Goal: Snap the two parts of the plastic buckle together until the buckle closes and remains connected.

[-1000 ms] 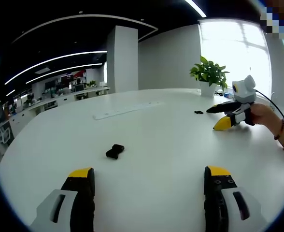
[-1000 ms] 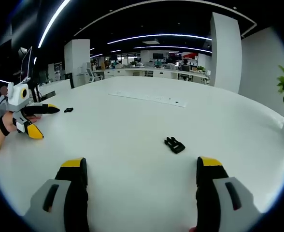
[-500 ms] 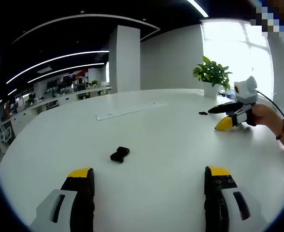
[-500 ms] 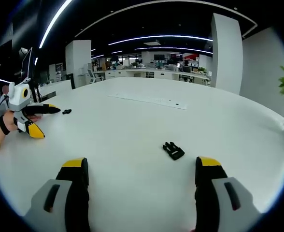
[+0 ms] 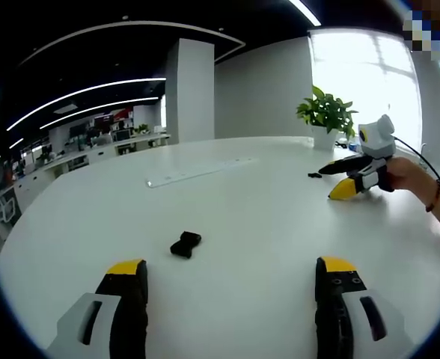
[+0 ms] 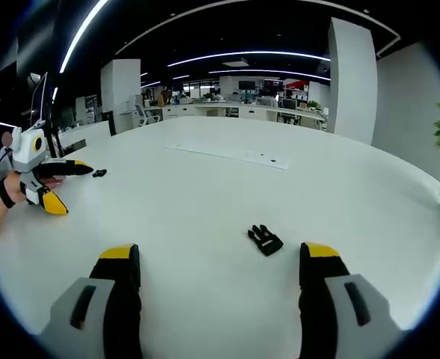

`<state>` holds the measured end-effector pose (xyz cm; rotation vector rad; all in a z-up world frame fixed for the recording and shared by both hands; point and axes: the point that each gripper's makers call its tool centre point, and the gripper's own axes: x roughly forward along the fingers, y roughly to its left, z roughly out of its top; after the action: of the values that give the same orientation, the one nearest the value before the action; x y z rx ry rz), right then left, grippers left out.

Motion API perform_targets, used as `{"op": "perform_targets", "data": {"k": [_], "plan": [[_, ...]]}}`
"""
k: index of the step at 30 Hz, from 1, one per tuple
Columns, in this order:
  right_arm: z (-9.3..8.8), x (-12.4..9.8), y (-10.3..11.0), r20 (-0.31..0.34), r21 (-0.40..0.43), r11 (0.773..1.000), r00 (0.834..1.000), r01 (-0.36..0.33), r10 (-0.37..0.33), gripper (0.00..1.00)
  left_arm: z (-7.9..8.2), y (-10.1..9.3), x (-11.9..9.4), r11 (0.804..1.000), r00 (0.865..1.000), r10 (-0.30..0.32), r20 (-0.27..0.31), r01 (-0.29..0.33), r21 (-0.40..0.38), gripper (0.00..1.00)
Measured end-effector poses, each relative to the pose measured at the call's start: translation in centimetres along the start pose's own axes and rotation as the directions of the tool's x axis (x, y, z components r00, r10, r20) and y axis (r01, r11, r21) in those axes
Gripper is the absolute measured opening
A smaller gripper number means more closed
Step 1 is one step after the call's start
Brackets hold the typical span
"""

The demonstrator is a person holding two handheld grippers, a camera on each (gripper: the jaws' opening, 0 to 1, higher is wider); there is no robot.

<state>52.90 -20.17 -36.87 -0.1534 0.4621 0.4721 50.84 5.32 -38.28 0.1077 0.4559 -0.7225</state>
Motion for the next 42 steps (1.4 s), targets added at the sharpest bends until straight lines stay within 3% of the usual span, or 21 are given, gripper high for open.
{"op": "perform_targets", "data": {"k": [31,39,42], "plan": [[0.8,1.8,-0.2,-0.003,0.005,1.0,1.0,0.006,-0.006,0.87,1.1,-0.1,0.7,1.0,1.0,-0.016,0.012,0.016,0.007,0.89],[0.8,2.1,-0.7,0.008,0.001,1.0,1.0,0.0,0.0,0.86,1.3,0.8,1.1,1.0,1.0,-0.015,0.01,0.015,0.008,0.88],[0.7,2.2,-0.9,0.014,0.002,1.0,1.0,-0.001,0.0,0.86,1.1,0.7,1.3,1.0,1.0,-0.012,0.01,0.012,0.007,0.83]]}}
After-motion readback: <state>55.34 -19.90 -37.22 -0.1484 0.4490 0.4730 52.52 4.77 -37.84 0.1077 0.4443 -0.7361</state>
